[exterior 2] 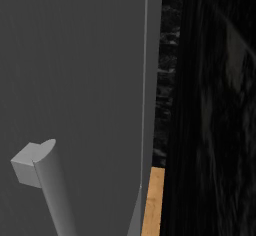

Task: Place one cucumber and one fish in each tupperware on the nearby counter, to pack two identical lunches.

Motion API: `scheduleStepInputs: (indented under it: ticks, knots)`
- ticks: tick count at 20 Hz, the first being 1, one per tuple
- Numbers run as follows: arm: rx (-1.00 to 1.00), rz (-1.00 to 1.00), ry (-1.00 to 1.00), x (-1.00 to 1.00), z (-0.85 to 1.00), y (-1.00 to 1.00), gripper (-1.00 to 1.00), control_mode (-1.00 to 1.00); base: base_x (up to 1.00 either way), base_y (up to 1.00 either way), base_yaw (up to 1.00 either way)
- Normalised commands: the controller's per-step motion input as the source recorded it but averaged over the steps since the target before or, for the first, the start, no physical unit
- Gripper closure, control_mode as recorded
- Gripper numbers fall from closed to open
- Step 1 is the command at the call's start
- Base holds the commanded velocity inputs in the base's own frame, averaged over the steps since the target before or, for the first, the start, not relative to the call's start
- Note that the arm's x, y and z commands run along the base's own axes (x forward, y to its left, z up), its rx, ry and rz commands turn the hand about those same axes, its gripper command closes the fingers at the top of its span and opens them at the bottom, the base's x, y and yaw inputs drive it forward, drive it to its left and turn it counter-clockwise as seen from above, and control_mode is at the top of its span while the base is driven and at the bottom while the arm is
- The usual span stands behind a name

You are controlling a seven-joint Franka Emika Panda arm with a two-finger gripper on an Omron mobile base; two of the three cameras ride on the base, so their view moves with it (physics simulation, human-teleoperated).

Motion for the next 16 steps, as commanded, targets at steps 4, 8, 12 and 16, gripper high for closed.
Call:
scheduleStepInputs:
  ticks: [4, 8, 12, 16]
  knots:
    - [0.00, 0.00, 0.07, -1.00, 0.08, 0.01, 1.00, -1.00, 0.00, 0.00, 0.00]
    - [0.00, 0.00, 0.00, -1.00, 0.00, 0.00, 1.00, -1.00, 0.00, 0.00, 0.00]
    - [0.00, 0.00, -0.06, -0.96, 0.00, 0.06, 1.00, -1.00, 0.00, 0.00, 0.00]
    - [0.00, 0.00, 0.00, -0.66, 0.00, 0.02, 1.00, -1.00, 0.00, 0.00, 0.00]
